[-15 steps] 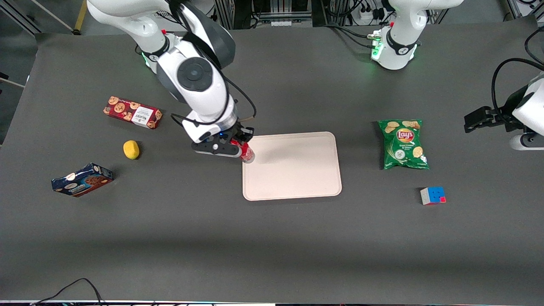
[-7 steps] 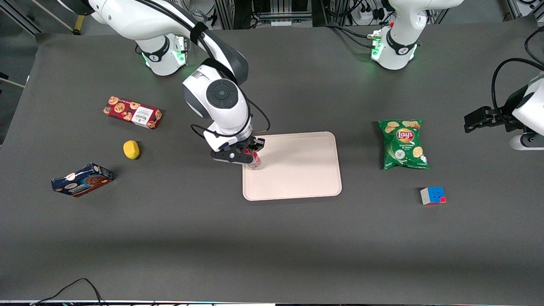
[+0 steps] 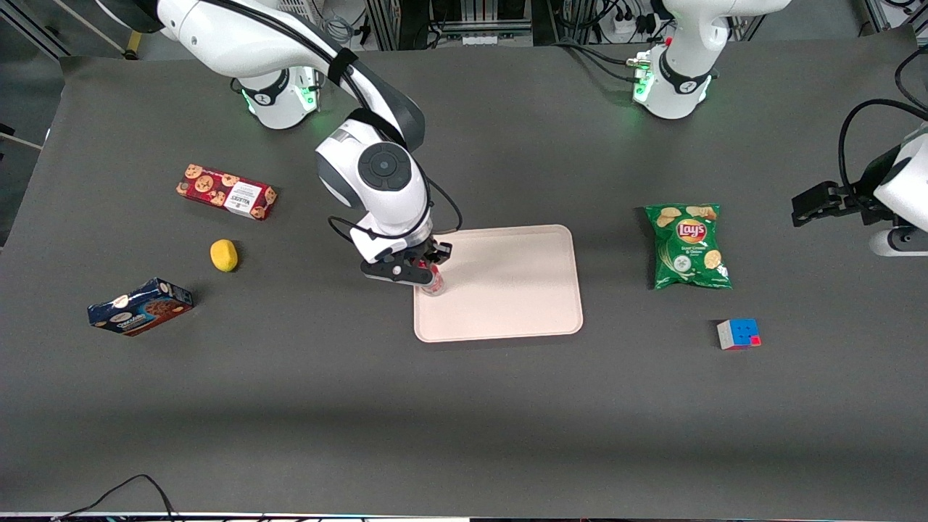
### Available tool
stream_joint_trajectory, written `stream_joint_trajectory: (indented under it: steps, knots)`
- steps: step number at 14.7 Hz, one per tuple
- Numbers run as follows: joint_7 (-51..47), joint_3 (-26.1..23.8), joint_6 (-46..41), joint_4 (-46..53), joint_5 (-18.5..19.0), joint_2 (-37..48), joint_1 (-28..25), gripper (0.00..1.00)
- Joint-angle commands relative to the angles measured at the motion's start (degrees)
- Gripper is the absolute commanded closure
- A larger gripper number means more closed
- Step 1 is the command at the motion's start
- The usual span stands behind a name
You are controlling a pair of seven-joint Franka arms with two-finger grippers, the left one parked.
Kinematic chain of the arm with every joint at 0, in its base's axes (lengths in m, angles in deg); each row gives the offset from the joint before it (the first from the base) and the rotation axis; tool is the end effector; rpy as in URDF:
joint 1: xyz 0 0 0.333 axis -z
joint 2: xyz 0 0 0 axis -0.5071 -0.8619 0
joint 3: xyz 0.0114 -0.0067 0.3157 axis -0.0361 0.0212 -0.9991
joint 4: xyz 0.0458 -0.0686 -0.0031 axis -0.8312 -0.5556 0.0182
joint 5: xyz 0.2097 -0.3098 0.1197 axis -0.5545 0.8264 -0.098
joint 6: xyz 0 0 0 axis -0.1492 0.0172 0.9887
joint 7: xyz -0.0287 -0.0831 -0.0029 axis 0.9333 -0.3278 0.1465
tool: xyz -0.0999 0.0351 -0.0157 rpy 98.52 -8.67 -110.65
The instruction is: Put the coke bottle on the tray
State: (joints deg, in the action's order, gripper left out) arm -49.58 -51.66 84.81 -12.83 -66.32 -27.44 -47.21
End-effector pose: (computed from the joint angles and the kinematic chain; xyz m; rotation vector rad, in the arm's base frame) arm 0.5275 0.4197 0.3305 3.1112 -0.3320 0.0237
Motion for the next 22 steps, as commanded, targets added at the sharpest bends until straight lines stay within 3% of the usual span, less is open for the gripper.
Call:
stream_joint_trajectory:
  steps: [1, 2, 8, 12, 15, 18, 22]
  knots:
    - [-2.23, -0.50, 0.84, 0.65, 1.86, -0.22, 0.13, 0.32]
    - [-2.76, -0.50, 1.36, 0.56, 1.87, -0.39, 0.13, 0.00]
    - [-1.37, -0.76, 0.50, 2.57, 0.64, 2.59, 2.15, 0.00]
    - [17.83, 0.81, -8.18, 8.02, -8.13, 6.89, 7.68, 0.00]
    - [33.75, 8.26, -13.81, 7.77, -12.45, 13.47, 9.19, 0.00]
    - [53.52, 20.47, -17.78, 5.58, -19.12, 19.89, 9.19, 0.00]
    - [61.83, 29.19, -17.70, -0.83, -19.05, 25.44, 9.27, 0.00]
